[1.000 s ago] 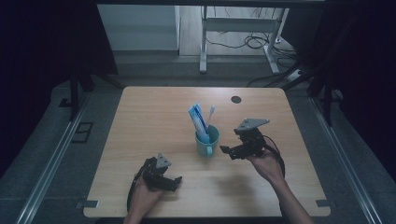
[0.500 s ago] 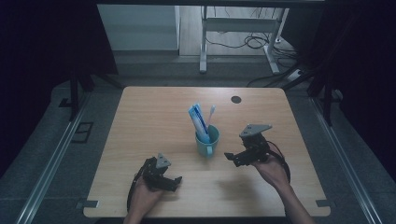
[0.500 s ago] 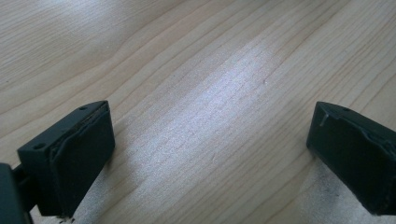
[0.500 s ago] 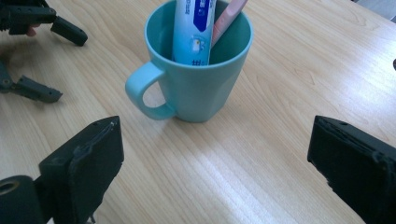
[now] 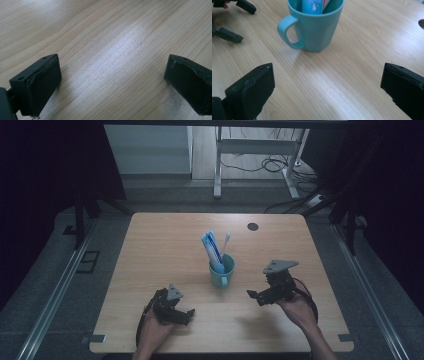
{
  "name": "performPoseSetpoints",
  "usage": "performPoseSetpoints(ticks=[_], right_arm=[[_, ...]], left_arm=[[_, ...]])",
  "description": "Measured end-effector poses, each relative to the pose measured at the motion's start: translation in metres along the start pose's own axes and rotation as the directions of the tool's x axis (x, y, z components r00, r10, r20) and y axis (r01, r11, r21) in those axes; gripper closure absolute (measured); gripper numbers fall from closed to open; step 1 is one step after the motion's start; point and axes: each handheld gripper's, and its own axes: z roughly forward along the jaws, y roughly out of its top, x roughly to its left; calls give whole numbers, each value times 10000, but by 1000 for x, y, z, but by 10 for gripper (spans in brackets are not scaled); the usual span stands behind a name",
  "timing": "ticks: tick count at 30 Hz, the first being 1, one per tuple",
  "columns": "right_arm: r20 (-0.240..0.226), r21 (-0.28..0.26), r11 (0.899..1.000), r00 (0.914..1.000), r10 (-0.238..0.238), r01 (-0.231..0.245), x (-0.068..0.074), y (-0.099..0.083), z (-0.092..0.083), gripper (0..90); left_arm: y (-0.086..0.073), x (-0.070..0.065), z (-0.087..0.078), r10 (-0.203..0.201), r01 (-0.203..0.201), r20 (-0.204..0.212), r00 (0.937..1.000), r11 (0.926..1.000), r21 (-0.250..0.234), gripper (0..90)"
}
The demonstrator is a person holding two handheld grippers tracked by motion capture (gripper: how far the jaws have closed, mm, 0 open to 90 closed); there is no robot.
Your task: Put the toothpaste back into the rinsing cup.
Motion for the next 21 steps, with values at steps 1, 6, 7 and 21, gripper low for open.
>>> performPoseSetpoints(ticks=[1, 6, 7, 21], right_arm=[[9, 4, 10000, 10000, 41, -41, 0, -3, -1, 0], [121, 86, 9999, 9999, 70, -71, 1, -13, -2, 0], [185, 107, 9999, 9998, 43, -45, 1, -15, -2, 0], [306, 203, 9997, 9994, 136, -142, 11, -43, 5, 0]], left_arm=[[0, 0, 0, -3, 3, 3, 10000, 10000, 0, 10], [0, 0, 0, -7, 7, 9, 10000, 10000, 23, 10], [0, 0, 0, -40, 40, 7, 10000, 10000, 0, 10], [0, 0, 0, -4, 4, 12, 10000, 10000, 24, 10]])
